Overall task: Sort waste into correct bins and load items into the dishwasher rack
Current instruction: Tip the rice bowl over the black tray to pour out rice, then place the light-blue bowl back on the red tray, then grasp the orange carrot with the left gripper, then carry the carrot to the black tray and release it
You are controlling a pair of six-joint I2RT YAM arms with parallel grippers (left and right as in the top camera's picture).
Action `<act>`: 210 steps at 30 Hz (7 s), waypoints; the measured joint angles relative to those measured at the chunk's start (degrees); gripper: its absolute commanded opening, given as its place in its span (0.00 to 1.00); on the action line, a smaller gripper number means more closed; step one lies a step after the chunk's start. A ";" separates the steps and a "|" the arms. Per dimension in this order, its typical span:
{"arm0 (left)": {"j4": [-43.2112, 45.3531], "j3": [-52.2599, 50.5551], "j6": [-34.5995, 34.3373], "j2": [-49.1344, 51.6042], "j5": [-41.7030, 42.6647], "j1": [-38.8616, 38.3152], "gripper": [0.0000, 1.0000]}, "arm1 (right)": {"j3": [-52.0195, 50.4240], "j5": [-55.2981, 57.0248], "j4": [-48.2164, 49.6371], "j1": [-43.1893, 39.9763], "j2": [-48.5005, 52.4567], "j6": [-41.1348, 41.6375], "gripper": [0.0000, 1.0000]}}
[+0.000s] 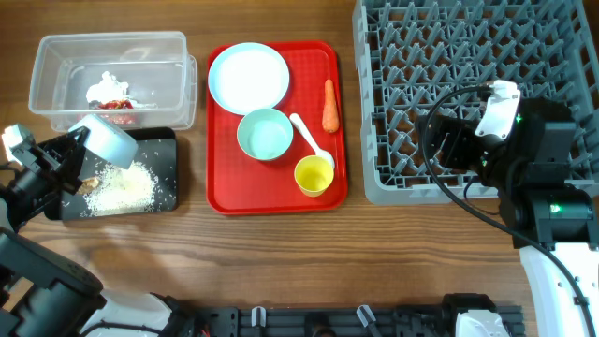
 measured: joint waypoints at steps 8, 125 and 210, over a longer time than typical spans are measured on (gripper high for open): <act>-0.55 0.00 0.00 0.00 -0.02 0.00 0.04 | 0.00 0.00 0.00 0.00 0.00 0.00 1.00; 23.61 34.91 -7.21 27.04 -87.69 -83.56 0.90 | 0.00 2.38 -2.16 0.00 3.58 0.90 1.00; -10.21 16.87 -35.21 0.76 -105.79 -43.63 0.04 | 0.00 3.52 -1.20 0.00 3.58 0.90 1.00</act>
